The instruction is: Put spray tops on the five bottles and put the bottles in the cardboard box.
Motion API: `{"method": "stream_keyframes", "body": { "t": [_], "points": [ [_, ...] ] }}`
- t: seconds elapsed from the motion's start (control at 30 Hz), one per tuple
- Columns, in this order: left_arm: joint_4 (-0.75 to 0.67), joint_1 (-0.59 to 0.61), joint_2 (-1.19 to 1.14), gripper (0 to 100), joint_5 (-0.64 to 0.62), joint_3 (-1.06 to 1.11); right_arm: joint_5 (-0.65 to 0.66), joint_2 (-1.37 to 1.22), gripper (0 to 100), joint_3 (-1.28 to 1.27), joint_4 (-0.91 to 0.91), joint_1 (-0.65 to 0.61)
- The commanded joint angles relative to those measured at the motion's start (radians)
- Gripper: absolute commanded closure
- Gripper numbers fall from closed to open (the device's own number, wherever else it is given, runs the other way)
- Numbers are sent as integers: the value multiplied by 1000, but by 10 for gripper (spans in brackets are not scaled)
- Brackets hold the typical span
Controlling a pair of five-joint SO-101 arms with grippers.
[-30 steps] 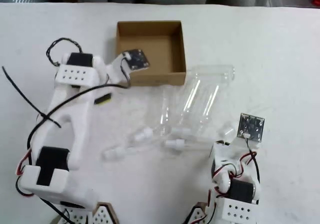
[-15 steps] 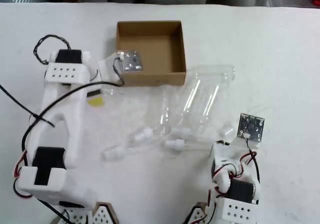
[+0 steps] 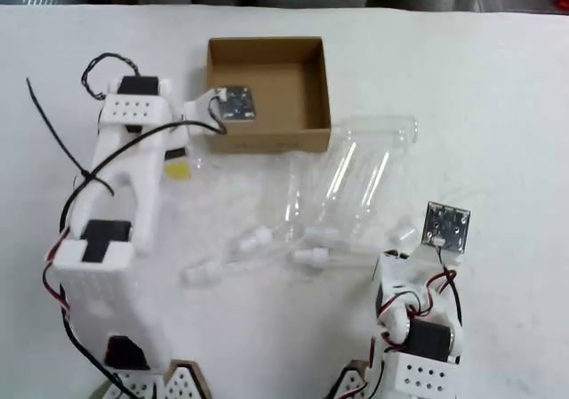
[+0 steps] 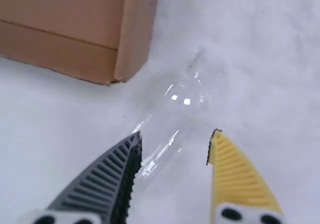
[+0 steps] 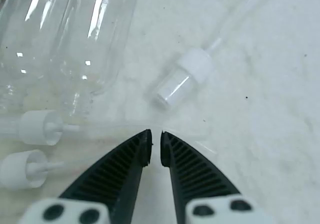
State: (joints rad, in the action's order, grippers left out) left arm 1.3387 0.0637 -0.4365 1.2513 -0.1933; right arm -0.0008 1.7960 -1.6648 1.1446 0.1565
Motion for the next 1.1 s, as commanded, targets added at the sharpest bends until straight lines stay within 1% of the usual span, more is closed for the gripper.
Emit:
{"method": "stream_keyframes", "body": {
  "t": [0.0,0.23,0.43,0.6,0.73,0.8,0.9,0.93,1.07],
  "points": [
    [8,1,-22,771,3,-94,0,8,974,3,-1,1],
    [14,-39,-44,771,3,-86,0,8,974,3,-1,1],
    [-8,-51,-142,771,0,-94,0,8,974,3,-1,1],
    [-14,-47,-188,771,-89,-94,0,8,974,3,-1,1],
    [-9,-41,-180,770,-275,-91,0,8,975,3,-1,1],
    [31,-36,-180,770,-371,-95,0,8,975,3,-1,1],
    [86,-21,-173,770,-554,-89,0,8,976,3,1,1],
    [100,-8,-173,770,-624,-87,0,8,976,3,1,2],
    [121,94,-171,769,-980,-86,0,8,976,3,1,2]
  ]
}}
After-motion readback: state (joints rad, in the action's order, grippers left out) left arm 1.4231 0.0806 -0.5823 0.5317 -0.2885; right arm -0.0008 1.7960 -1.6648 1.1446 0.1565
